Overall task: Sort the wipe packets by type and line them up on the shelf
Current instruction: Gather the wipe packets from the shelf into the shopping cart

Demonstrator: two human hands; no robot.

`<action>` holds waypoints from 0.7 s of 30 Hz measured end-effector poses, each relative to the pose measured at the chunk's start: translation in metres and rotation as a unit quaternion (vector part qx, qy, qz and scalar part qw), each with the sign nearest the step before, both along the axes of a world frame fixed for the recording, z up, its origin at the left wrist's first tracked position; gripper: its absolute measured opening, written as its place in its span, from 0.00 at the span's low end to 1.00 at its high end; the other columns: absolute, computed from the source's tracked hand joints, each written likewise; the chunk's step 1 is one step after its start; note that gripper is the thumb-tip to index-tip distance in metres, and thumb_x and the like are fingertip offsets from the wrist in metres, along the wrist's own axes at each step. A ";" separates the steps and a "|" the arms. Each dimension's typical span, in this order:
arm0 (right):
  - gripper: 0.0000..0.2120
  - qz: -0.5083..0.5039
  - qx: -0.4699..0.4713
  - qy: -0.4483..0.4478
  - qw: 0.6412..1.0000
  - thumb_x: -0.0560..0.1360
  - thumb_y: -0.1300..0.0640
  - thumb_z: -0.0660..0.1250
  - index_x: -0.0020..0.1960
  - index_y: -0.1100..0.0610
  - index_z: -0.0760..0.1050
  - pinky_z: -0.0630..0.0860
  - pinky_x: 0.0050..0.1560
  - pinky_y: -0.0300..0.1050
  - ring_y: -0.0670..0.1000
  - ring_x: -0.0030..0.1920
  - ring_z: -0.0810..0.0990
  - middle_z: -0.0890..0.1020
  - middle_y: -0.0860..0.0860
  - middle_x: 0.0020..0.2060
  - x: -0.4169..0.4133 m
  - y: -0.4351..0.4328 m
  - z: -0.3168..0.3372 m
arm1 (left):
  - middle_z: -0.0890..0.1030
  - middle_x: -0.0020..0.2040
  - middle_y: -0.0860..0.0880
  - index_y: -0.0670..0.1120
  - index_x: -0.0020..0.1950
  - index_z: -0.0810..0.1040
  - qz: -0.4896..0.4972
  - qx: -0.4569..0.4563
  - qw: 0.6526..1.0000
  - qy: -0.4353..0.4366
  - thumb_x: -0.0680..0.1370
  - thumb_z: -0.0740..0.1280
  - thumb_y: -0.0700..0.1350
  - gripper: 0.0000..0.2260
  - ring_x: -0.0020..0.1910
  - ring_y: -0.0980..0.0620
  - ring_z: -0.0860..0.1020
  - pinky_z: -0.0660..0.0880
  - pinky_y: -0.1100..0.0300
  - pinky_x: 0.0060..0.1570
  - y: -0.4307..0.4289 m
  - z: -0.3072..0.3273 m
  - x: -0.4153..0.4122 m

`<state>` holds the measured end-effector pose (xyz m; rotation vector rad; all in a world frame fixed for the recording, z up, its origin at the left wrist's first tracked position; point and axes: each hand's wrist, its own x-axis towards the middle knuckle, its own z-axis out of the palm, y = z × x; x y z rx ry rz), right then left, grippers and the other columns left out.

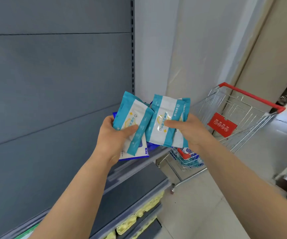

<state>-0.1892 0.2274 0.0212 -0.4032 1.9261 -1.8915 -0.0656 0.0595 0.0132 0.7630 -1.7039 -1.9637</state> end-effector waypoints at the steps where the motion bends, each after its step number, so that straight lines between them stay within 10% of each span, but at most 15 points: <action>1: 0.13 -0.006 -0.001 0.000 1.000 0.72 0.65 0.72 0.55 0.56 0.79 0.81 0.48 0.53 0.54 0.48 0.84 0.85 0.52 0.48 -0.012 0.012 0.000 | 0.80 0.56 0.51 0.51 0.58 0.71 -0.005 -0.005 1.000 -0.005 0.68 0.78 0.45 0.23 0.48 0.47 0.83 0.81 0.42 0.47 0.011 0.000 -0.015; 8: 0.11 -0.003 -0.001 0.014 1.000 0.73 0.65 0.70 0.53 0.56 0.78 0.82 0.40 0.45 0.49 0.43 0.84 0.84 0.50 0.46 -0.127 0.092 0.007 | 0.79 0.49 0.55 0.50 0.57 0.70 -0.002 0.004 1.000 0.019 0.71 0.75 0.42 0.20 0.35 0.57 0.83 0.78 0.62 0.28 0.097 0.004 -0.133; 21: 0.10 -0.006 0.042 -0.013 0.999 0.73 0.66 0.70 0.51 0.55 0.78 0.81 0.40 0.39 0.45 0.42 0.83 0.84 0.48 0.44 -0.350 0.169 -0.047 | 0.81 0.53 0.49 0.51 0.57 0.71 -0.002 0.074 0.997 -0.020 0.68 0.77 0.40 0.23 0.44 0.47 0.84 0.82 0.46 0.42 0.172 -0.057 -0.357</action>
